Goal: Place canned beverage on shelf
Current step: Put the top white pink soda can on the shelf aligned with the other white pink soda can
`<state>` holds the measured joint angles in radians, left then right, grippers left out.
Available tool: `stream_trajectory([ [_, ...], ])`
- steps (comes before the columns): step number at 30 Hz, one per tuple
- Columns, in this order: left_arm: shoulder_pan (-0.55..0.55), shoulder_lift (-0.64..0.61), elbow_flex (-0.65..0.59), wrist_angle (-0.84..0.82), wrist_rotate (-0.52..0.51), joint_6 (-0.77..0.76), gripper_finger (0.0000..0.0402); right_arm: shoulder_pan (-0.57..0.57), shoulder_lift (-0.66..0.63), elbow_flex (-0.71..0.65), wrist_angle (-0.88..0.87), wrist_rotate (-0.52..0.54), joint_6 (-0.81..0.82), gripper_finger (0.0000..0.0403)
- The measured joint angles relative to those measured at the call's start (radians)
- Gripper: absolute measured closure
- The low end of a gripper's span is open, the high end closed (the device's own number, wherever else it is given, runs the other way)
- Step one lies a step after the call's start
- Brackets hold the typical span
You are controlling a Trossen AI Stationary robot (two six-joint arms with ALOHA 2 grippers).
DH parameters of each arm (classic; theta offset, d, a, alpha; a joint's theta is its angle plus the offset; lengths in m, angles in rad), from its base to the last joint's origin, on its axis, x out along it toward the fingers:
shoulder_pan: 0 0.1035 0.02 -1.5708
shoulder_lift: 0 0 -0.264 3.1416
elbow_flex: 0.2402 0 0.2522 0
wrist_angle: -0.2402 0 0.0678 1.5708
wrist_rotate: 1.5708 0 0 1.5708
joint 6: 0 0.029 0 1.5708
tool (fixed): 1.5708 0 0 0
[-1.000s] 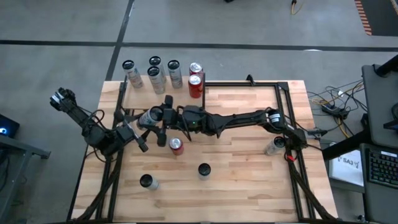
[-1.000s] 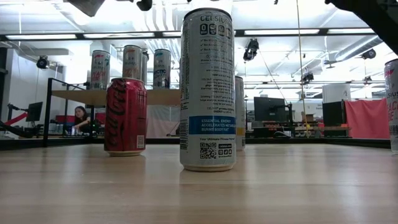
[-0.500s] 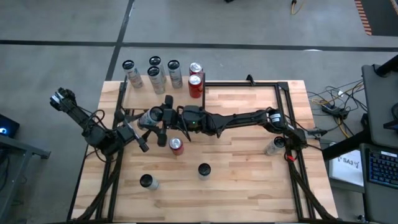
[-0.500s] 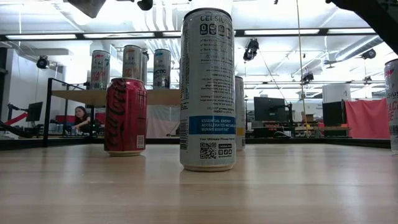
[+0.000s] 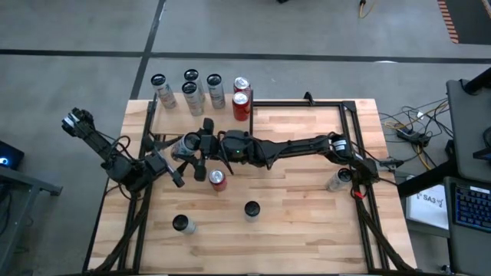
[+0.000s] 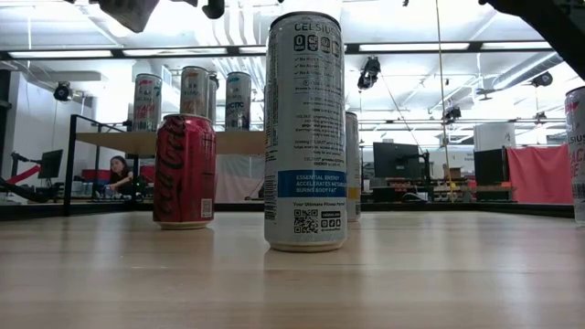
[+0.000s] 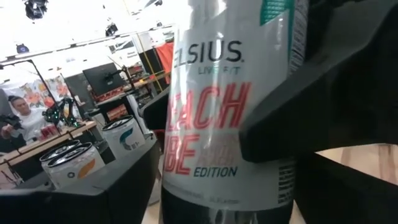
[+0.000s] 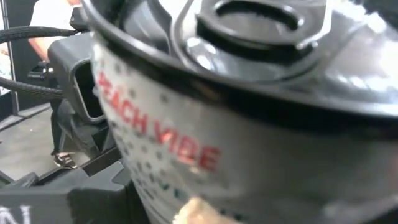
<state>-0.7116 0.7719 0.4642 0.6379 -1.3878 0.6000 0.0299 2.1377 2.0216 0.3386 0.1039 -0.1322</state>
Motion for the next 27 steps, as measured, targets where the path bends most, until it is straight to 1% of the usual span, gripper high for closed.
stream_trajectory([
  [5,-0.002,0.000,0.007,0.002,-0.004,-0.016,0.0064,-0.004,-0.025,0.000,-0.057,0.001,-0.014,0.0169],
  [8,-0.003,0.002,0.007,0.003,-0.010,-0.018,0.0056,-0.007,-0.040,0.014,-0.138,0.014,-0.023,0.0169],
  [12,-0.004,0.003,0.007,0.003,-0.010,-0.034,0.0054,-0.009,-0.055,0.046,-0.262,0.058,-0.068,0.0169],
  [16,-0.009,0.008,0.006,-0.018,-0.002,-0.068,0.0053,-0.011,-0.066,0.102,-0.427,0.082,-0.105,0.0169],
  [21,-0.029,0.020,0.006,-0.020,0.011,-0.097,0.0053,-0.011,-0.069,0.208,-0.700,0.110,-0.140,0.0169],
  [23,-0.039,0.025,0.006,-0.020,0.029,-0.109,0.0053,-0.013,-0.069,0.251,-0.811,0.116,-0.140,0.0169],
  [27,-0.050,0.030,0.005,-0.022,0.100,-0.137,0.0053,-0.014,-0.070,0.314,-0.990,0.132,-0.140,0.0169],
])
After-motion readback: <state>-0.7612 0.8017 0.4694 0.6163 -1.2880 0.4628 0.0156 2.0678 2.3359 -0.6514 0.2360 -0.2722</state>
